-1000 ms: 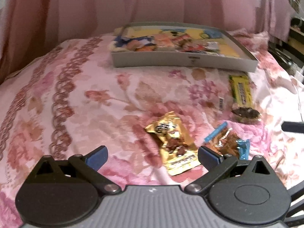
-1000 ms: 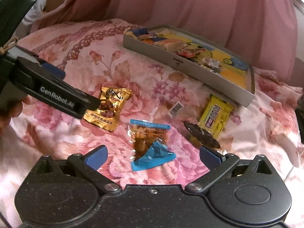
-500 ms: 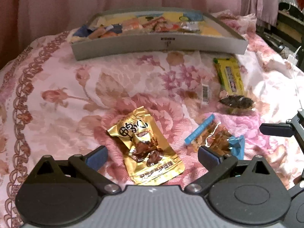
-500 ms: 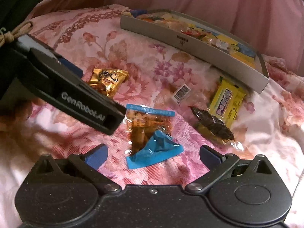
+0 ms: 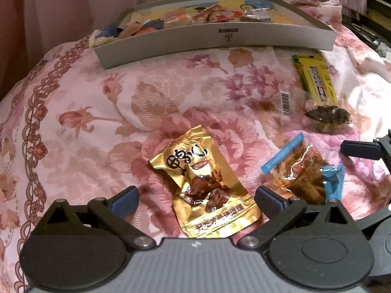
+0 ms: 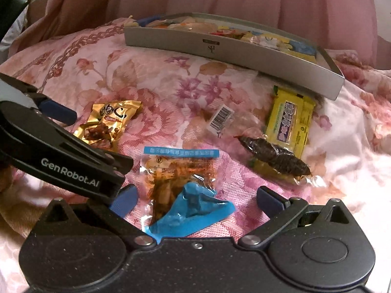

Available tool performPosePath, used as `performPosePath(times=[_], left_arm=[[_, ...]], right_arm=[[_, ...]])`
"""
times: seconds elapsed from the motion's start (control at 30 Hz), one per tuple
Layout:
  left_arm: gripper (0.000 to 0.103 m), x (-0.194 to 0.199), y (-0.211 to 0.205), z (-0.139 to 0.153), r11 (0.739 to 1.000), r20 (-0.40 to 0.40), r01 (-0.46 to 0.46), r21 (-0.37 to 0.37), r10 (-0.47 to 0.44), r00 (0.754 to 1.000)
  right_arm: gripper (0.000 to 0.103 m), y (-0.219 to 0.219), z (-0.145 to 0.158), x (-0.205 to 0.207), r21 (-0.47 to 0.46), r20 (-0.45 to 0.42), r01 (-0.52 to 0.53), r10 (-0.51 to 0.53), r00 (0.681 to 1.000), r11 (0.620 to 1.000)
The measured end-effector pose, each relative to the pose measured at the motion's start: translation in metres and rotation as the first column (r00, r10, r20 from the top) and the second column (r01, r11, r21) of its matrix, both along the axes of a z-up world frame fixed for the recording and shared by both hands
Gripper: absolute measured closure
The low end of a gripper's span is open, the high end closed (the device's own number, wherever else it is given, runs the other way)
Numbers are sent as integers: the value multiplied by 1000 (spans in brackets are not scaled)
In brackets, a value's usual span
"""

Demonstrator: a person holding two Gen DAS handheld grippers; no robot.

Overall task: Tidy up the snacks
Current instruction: 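Lower the left tool to the gold bag while the right tool nears the blue-tagged packet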

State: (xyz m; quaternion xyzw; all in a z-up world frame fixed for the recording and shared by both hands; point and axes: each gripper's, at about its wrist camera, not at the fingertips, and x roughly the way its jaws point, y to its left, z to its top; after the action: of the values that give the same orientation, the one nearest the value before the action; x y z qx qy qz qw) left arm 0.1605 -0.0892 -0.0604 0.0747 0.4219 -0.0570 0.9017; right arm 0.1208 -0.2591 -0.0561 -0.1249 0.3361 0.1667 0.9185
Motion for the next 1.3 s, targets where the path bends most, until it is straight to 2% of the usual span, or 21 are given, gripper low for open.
performPosePath(times=[0.1,0.3,0.43,0.57,0.67,0.73,0.83,0.9,1.0,1.07,1.2,1.3], left_arm=[[2,-1,1,1,1000,8,-6,5,6,1000],[12,-5,3,2,1000,21,-11,8,10,1000],[20,-9,0,4,1000,38,16,19,-17,999],[29,-12,-4,5,998,66,32,45,-35,997],[31,-14,-4,6,999,71,27,42,-30,997],[31,-13,-3,6,999,68,25,36,-28,997],[27,-12,-1,4,999,66,20,28,-22,998],[18,-7,3,3,1000,57,5,5,-6,998],[16,-4,7,2,1000,53,-6,-14,7,999],[20,-4,7,3,1000,53,-5,-13,6,999],[34,-5,8,5,1000,62,-16,-16,17,998],[38,-6,10,6,999,69,-30,-28,32,997]], right_arm=[[3,2,0,-2,-6,7,9,-9,1000,1000],[20,8,2,-8,-22,29,-31,32,999,999],[31,12,4,-10,-17,31,-40,41,999,999],[32,14,5,-10,-9,25,-25,25,999,1000],[31,13,5,-9,3,13,-14,14,1000,1000],[27,11,5,-7,15,4,-4,4,1000,1000],[20,6,3,-4,44,-18,28,-27,999,999],[19,3,3,-1,68,-35,41,-39,999,997],[19,4,2,-3,66,-33,44,-42,999,997],[20,3,3,-3,70,-36,49,-46,998,996],[22,3,3,-2,84,-53,60,-56,997,995],[26,3,5,-2,89,-63,62,-57,996,994]])
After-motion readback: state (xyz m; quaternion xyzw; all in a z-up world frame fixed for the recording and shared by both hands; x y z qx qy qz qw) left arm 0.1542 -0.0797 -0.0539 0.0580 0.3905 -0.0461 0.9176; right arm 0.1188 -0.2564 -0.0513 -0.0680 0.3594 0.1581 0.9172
